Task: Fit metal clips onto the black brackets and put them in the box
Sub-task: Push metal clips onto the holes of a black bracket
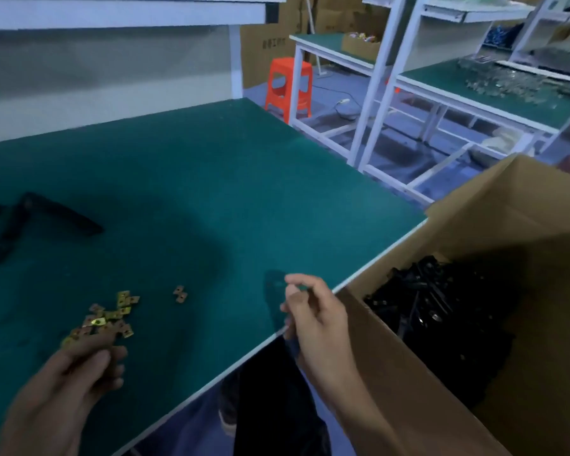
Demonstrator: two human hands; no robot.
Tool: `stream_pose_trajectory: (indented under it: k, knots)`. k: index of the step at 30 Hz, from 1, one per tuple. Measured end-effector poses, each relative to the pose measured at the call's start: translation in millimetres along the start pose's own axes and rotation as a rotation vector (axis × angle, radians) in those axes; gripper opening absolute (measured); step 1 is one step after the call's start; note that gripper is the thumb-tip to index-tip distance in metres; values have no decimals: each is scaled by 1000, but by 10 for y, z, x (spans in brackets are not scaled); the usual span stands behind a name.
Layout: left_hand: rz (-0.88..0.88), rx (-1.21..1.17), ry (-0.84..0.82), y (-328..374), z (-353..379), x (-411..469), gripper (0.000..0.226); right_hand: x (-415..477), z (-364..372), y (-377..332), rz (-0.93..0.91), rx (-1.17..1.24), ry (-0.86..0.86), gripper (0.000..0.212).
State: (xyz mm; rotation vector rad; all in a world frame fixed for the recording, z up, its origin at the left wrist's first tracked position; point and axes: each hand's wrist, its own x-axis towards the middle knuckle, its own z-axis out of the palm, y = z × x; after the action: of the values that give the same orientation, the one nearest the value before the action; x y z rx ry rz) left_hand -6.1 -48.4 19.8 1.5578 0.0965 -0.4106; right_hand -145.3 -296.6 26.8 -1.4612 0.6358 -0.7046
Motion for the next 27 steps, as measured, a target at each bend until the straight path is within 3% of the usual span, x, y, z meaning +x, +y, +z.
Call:
stream_pose_trajectory:
  k: [5, 8, 12, 17, 21, 23, 27]
  knots:
    - [309, 229, 77, 456, -23, 189, 20, -219, 894, 17, -149, -129, -440, 21]
    - [410, 453, 187, 716, -166, 614, 20, -320, 1235, 119, -283, -235, -599, 25]
    - [366, 655, 235, 823, -297, 1158, 12, -340, 1336, 194, -366, -357, -543, 24]
    - [391, 962, 136, 906, -58, 1752, 42, -324, 1356, 206, -380, -398, -461, 20]
    - [166, 1207, 32, 843, 129, 2042, 48, -301, 1369, 209, -362, -403, -449, 21]
    - [182, 1211, 82, 788, 154, 2063, 44, -292, 1369, 215, -363, -422, -452, 17]
    - [370, 925, 221, 748, 111, 1960, 28, -280, 1369, 220, -365, -437, -459, 16]
